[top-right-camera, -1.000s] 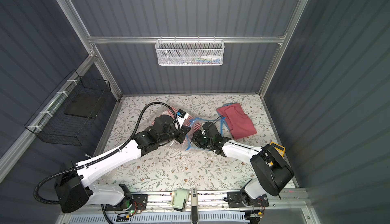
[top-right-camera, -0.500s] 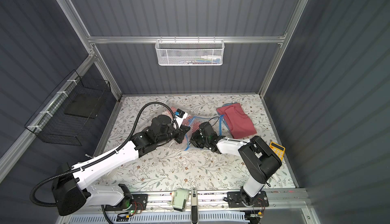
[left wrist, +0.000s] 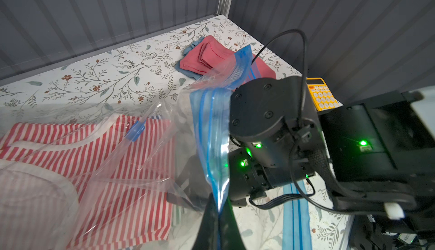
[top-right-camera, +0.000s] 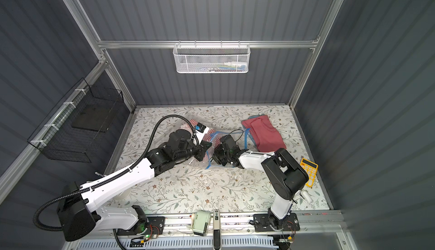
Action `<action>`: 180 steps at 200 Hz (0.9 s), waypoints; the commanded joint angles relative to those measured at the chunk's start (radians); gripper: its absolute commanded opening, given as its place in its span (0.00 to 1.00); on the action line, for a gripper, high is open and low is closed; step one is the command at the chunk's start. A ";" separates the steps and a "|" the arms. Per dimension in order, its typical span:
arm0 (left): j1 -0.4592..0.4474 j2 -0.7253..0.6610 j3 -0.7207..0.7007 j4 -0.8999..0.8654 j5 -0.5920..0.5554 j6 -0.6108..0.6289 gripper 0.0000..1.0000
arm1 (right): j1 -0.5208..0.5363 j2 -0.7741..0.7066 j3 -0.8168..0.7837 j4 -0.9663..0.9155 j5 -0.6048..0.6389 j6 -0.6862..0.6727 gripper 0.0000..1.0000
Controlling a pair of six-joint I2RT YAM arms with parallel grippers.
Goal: Take the tank top out of the vacuum bag
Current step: Take out the tank top from the vacuum bag.
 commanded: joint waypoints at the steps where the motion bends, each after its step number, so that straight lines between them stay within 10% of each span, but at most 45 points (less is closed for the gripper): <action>1: 0.002 -0.029 -0.010 0.021 0.001 -0.001 0.00 | -0.006 0.015 0.022 -0.021 0.021 0.016 0.32; 180: 0.002 -0.057 -0.022 -0.001 -0.007 0.008 0.00 | -0.014 0.065 0.081 -0.052 0.035 -0.022 0.32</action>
